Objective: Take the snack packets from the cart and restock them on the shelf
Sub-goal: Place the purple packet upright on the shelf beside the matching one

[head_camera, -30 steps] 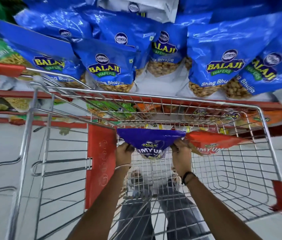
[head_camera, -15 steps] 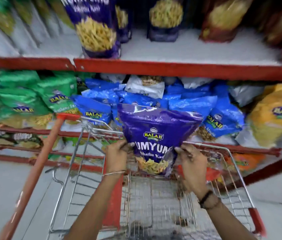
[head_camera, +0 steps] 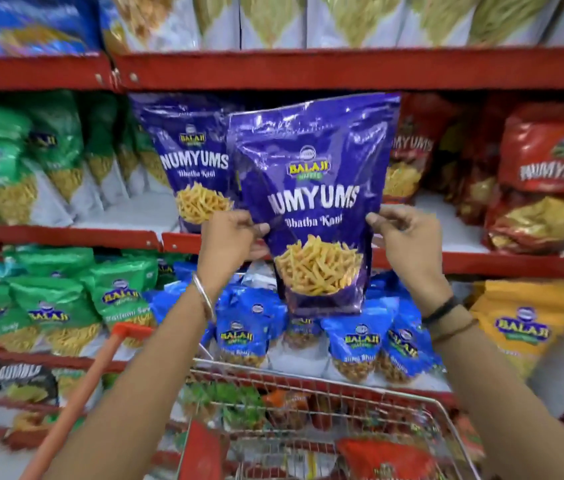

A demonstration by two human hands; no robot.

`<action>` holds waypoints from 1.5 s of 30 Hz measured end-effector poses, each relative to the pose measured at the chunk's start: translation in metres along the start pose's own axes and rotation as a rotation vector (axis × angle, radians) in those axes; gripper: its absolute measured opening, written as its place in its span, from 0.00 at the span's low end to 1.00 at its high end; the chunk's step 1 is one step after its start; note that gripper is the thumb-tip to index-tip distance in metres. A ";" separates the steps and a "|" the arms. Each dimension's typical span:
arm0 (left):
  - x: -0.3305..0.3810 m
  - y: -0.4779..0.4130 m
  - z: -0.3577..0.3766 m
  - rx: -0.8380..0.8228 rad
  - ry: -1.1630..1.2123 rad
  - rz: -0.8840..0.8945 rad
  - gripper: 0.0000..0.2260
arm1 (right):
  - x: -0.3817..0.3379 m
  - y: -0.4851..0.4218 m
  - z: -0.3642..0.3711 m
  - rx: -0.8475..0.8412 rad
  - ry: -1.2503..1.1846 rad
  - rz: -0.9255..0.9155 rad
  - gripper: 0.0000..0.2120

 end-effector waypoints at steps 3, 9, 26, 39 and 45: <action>0.029 -0.033 0.000 0.061 0.008 0.083 0.17 | -0.018 -0.038 0.005 0.048 -0.069 -0.037 0.04; 0.028 -0.092 0.011 0.196 0.097 0.115 0.21 | -0.004 -0.101 0.026 0.165 -0.150 -0.069 0.05; -0.064 -0.206 0.059 0.178 0.126 -0.064 0.09 | 0.130 -0.192 0.091 0.090 -0.362 0.236 0.08; -0.100 -0.160 0.092 -0.224 0.133 -0.068 0.29 | 0.140 -0.141 0.120 -0.375 -0.282 0.418 0.34; -0.091 -0.121 0.077 -0.311 0.163 -0.084 0.21 | 0.130 -0.110 0.107 -0.387 -0.269 0.447 0.38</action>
Point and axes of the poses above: each hand's wrist, its own y-axis away from the middle knuckle, its own z-axis out of the palm, x = y × z, the point moved 9 cm from there along -y, towards the middle knuckle, and after that the axes turned 3 degrees about z, right-handed, at the moved point
